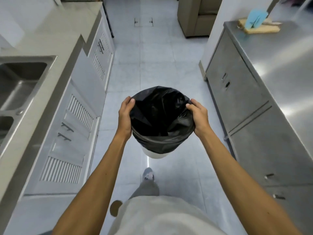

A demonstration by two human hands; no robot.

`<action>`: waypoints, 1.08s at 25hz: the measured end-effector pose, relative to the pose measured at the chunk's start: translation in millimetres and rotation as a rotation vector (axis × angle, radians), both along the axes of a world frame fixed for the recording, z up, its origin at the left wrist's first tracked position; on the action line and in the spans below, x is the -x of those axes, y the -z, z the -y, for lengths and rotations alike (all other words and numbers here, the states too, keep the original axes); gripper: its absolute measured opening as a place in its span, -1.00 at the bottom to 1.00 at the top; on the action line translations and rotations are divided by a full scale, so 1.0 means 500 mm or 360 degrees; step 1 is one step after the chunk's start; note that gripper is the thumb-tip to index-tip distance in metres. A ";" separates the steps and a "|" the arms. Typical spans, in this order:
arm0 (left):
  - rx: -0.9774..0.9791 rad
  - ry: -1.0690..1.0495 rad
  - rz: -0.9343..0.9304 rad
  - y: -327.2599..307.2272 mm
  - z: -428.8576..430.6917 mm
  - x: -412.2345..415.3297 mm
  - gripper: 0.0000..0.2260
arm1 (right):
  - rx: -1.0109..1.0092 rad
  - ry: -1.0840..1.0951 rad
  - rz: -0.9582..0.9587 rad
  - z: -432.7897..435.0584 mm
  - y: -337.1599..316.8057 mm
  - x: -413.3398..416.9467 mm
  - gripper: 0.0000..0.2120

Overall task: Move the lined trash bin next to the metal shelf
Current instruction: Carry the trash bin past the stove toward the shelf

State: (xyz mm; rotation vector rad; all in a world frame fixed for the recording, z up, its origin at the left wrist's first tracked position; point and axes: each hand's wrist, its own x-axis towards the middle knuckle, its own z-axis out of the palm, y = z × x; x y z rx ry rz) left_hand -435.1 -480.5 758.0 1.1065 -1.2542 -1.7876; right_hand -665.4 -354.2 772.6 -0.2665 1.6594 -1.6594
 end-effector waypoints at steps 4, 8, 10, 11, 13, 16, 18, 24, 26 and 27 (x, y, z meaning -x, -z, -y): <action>0.0119 0.0023 -0.0011 -0.023 0.172 0.082 -0.51 | 0.0008 -0.0065 -0.0119 0.168 -0.023 0.087 -0.48; 0.0196 0.0039 0.0083 -0.046 0.322 0.168 -0.36 | -0.0024 -0.0139 -0.0235 0.326 -0.036 0.190 -0.43; 0.0214 0.0053 0.0102 -0.049 0.392 0.219 -0.32 | -0.0043 -0.0171 -0.0270 0.400 -0.028 0.240 -0.37; 0.0224 0.0047 0.0110 -0.049 0.426 0.244 -0.32 | -0.0055 -0.0196 -0.0298 0.434 -0.023 0.263 -0.35; 0.0215 0.0025 0.0119 -0.044 0.522 0.317 -0.32 | -0.0081 -0.0205 -0.0304 0.528 -0.017 0.330 -0.36; 0.0233 -0.0013 0.0123 -0.031 0.671 0.433 -0.33 | -0.0031 -0.0209 -0.0294 0.669 -0.005 0.437 -0.45; 0.0206 -0.0034 0.0124 -0.031 0.759 0.506 -0.35 | -0.0063 -0.0204 -0.0286 0.760 -0.013 0.511 -0.46; 0.0205 -0.0129 0.0058 -0.038 0.980 0.706 -0.47 | -0.0046 -0.0256 -0.0353 1.009 -0.046 0.723 -0.54; 0.0235 -0.0186 0.0014 -0.032 1.052 0.763 -0.49 | -0.0011 -0.0258 -0.0368 1.089 -0.045 0.778 -0.55; 0.0225 -0.0201 -0.0003 -0.028 1.089 0.786 -0.48 | -0.0009 -0.0258 -0.0368 1.126 -0.045 0.800 -0.53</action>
